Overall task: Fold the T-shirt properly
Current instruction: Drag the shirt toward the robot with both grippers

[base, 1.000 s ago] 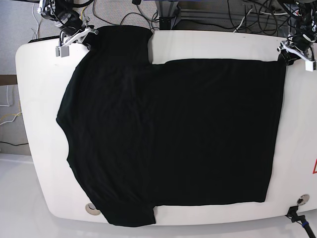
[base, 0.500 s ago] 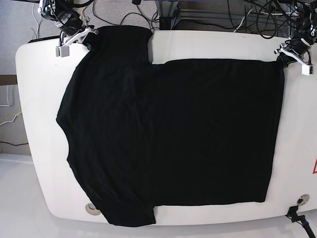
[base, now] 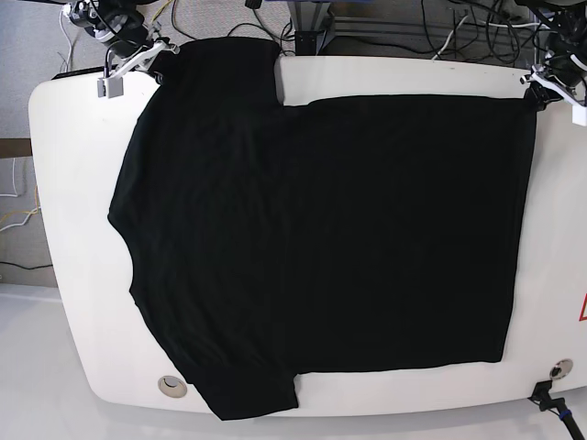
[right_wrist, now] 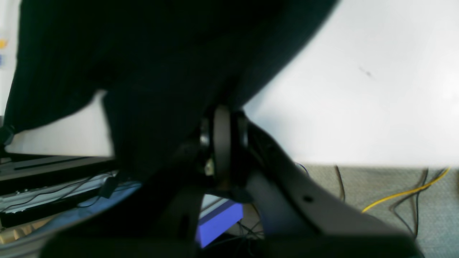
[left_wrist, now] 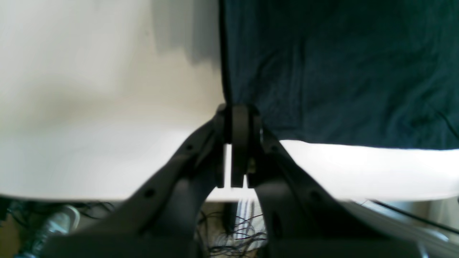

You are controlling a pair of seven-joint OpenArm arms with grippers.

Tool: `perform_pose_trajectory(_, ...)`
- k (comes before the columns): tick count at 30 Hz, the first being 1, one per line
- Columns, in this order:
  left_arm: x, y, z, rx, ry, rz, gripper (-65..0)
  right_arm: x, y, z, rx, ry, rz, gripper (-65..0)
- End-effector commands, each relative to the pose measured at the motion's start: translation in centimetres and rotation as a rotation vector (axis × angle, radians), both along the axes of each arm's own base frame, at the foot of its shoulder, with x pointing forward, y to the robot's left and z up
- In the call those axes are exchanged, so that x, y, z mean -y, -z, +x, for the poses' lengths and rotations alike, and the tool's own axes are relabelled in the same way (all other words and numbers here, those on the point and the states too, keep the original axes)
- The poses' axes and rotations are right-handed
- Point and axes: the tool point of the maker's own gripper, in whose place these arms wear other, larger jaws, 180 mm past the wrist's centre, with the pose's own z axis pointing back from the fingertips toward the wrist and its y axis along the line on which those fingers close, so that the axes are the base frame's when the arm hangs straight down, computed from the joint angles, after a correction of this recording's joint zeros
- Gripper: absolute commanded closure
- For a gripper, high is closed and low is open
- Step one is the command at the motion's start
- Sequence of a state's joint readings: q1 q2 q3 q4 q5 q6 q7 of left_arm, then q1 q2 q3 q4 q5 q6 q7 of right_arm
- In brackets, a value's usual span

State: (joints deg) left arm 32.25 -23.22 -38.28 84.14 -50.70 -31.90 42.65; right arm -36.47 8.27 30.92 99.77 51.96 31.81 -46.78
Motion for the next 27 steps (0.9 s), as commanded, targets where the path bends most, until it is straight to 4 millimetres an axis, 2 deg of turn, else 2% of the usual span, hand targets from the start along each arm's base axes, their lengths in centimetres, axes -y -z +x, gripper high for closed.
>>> perform_pose_trajectory(1,-0.8,-2.2,-0.5,0.038,0.007,0.037,0.0,0.7,-1.7,-0.1,0.045,0.005,-0.009,0.0)
perform_pose_trajectory(9,-0.2,-2.5,-4.1,-0.022,0.034,0.072,0.0,3.1,-4.1,-1.9,0.066,0.052,-0.045,0.0)
perform_pose_trajectory(15,-0.2,-2.5,-5.7,-0.043,0.023,0.077,0.0,4.6,-5.3,-2.8,0.071,0.069,-0.073,0.0)
perform_pose_trajectory(17,-0.1,-2.7,-6.0,-0.042,0.022,0.081,0.0,4.8,-5.6,-2.9,0.074,0.07,-0.078,0.0)
perform_pose_trajectory(18,-0.1,-3.1,-5.6,-0.024,0.026,0.09,0.0,4.8,-5.8,-2.8,0.081,0.068,-0.082,0.0)
perform_pose_trajectory(19,-0.3,-2.3,-6.6,-0.069,0.03,0.078,0.0,4.7,-5.3,-3.3,0.065,0.058,-0.079,0.0)
perform_pose_trajectory(21,-0.6,-2.5,-7.0,-0.07,0.016,0.075,0.0,4.6,-5.4,-3.5,0.068,0.059,-0.071,0.0)
perform_pose_trajectory(27,-1.2,-3.4,-7.2,-0.04,-0.021,0.057,0.0,4.4,-5.8,-3.8,0.07,0.062,-0.05,0.0)
